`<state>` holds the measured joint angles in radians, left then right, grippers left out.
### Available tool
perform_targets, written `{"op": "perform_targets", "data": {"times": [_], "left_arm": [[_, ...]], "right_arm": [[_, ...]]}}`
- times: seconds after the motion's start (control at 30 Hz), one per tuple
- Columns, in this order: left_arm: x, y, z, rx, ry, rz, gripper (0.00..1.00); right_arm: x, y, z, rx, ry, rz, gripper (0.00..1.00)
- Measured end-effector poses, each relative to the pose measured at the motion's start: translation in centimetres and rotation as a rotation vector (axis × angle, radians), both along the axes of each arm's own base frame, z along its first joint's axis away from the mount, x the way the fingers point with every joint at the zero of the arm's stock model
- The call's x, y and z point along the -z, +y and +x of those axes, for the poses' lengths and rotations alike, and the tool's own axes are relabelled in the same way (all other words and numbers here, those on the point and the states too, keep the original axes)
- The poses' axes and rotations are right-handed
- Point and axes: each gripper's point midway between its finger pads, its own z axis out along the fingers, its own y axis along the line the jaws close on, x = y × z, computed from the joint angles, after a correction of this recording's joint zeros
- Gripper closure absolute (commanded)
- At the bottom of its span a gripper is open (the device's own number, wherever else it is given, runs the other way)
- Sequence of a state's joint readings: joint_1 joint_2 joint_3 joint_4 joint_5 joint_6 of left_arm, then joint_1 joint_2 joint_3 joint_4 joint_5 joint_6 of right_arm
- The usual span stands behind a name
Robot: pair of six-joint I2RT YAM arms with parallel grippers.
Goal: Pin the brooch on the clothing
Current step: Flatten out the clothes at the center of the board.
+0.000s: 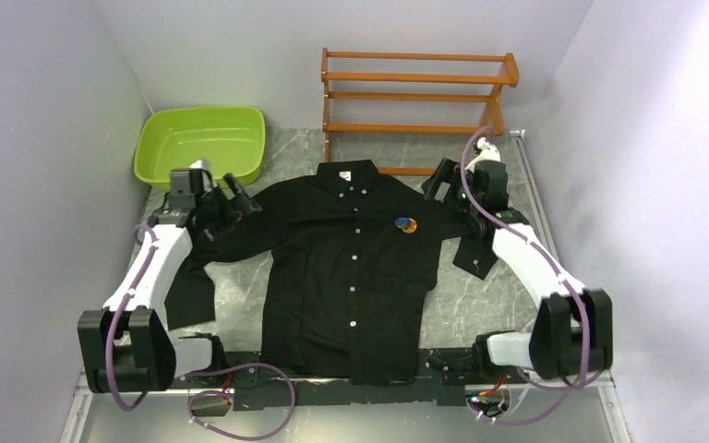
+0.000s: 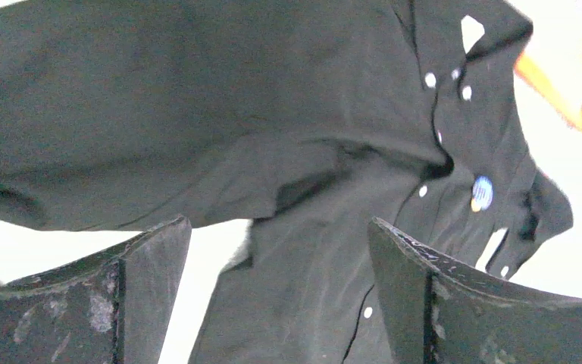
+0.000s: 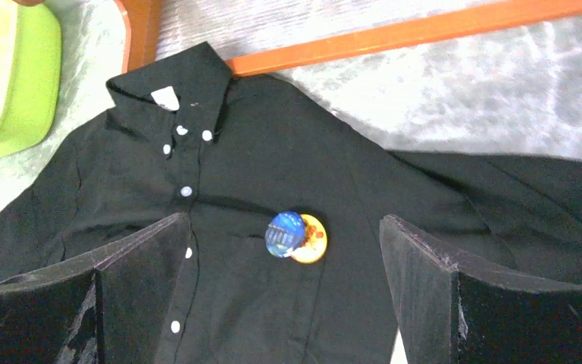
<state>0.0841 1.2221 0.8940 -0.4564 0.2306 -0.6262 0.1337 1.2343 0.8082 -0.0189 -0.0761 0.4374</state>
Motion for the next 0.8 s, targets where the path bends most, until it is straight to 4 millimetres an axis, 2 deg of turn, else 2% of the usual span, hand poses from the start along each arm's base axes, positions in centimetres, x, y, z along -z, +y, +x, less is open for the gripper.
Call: {"op": "perform_targets", "data": {"times": [0.1, 0.2, 0.3, 0.4, 0.5, 0.67, 0.73, 0.8], "left_arm": [[-0.3, -4.1, 0.7, 0.162, -0.003, 0.038, 0.11], [0.4, -8.1, 2.9, 0.305, 0.016, 0.095, 0.12], [2.0, -11.7, 5.5, 0.419, 0.039, 0.158, 0.13], [4.2, -14.3, 8.4, 0.491, 0.059, 0.207, 0.13], [6.7, -14.9, 11.2, 0.512, 0.088, 0.26, 0.13], [10.7, -14.0, 13.9, 0.521, 0.138, 0.342, 0.15], [11.5, -13.4, 14.5, 0.522, 0.153, 0.375, 0.21], [11.4, -13.3, 15.6, 0.513, 0.138, 0.391, 0.39]], "right_arm": [[0.9, 1.6, 2.6, -0.076, 0.054, 0.006, 0.02], [3.6, 3.5, 5.6, -0.154, 0.127, 0.0, 0.04], [7.7, 4.8, 6.2, -0.206, 0.213, -0.028, 0.07], [11.4, 5.3, 6.1, -0.241, 0.293, -0.074, 0.08], [13.4, 5.4, 6.4, -0.264, 0.316, -0.138, 0.1], [13.6, 6.1, 8.1, -0.309, 0.278, -0.212, 0.2], [13.7, 6.6, 8.8, -0.323, 0.265, -0.236, 0.25], [14.3, 7.1, 9.4, -0.337, 0.262, -0.259, 0.31]]}}
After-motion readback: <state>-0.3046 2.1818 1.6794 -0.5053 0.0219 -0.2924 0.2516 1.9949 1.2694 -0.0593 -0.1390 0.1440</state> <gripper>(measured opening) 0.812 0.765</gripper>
